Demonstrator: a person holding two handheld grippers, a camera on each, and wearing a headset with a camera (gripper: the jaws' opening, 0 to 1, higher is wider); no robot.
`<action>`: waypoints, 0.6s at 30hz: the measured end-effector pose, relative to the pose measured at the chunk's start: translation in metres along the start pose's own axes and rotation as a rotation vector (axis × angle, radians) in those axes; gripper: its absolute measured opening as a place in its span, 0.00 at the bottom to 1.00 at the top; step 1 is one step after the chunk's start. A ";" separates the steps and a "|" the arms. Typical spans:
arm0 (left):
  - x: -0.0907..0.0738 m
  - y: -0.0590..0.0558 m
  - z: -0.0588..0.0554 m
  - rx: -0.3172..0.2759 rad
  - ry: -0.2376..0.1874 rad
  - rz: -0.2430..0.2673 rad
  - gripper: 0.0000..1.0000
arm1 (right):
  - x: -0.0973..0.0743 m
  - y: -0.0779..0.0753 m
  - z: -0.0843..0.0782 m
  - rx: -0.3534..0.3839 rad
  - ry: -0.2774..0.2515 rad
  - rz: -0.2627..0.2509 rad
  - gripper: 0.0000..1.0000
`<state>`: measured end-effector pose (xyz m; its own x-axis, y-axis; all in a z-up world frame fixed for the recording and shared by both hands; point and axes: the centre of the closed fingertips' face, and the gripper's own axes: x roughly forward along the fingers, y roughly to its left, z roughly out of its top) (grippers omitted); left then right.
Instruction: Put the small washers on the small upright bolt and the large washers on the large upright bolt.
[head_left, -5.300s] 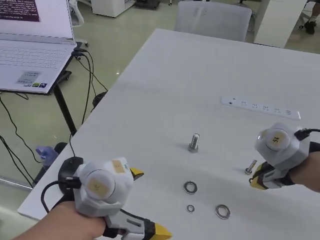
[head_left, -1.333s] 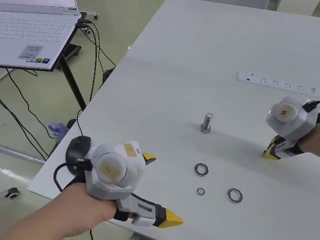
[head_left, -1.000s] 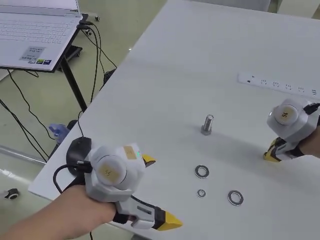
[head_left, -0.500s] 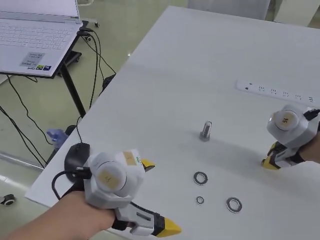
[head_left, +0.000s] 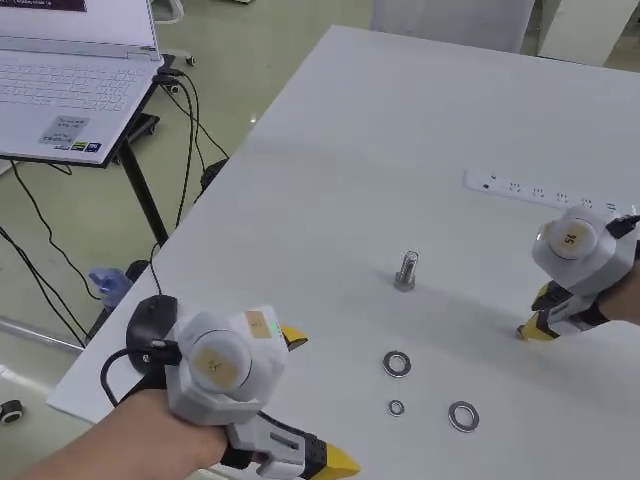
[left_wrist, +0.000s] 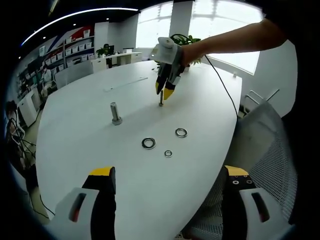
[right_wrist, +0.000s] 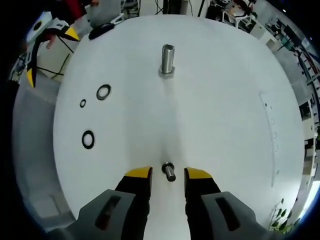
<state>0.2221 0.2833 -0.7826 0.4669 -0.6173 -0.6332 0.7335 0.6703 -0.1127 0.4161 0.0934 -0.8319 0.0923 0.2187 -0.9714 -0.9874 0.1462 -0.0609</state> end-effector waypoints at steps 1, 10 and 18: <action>-0.001 0.000 0.001 0.000 -0.004 0.001 0.88 | -0.002 0.000 0.001 -0.002 0.000 -0.001 0.27; -0.003 0.000 0.007 0.001 -0.022 0.004 0.89 | -0.014 0.005 0.006 -0.012 -0.003 -0.014 0.28; -0.005 -0.002 0.004 0.002 -0.018 0.006 0.92 | -0.024 0.013 0.014 -0.018 -0.017 -0.021 0.27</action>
<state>0.2200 0.2835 -0.7763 0.4799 -0.6209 -0.6198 0.7318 0.6729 -0.1076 0.4024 0.1032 -0.8061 0.1149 0.2324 -0.9658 -0.9873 0.1339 -0.0852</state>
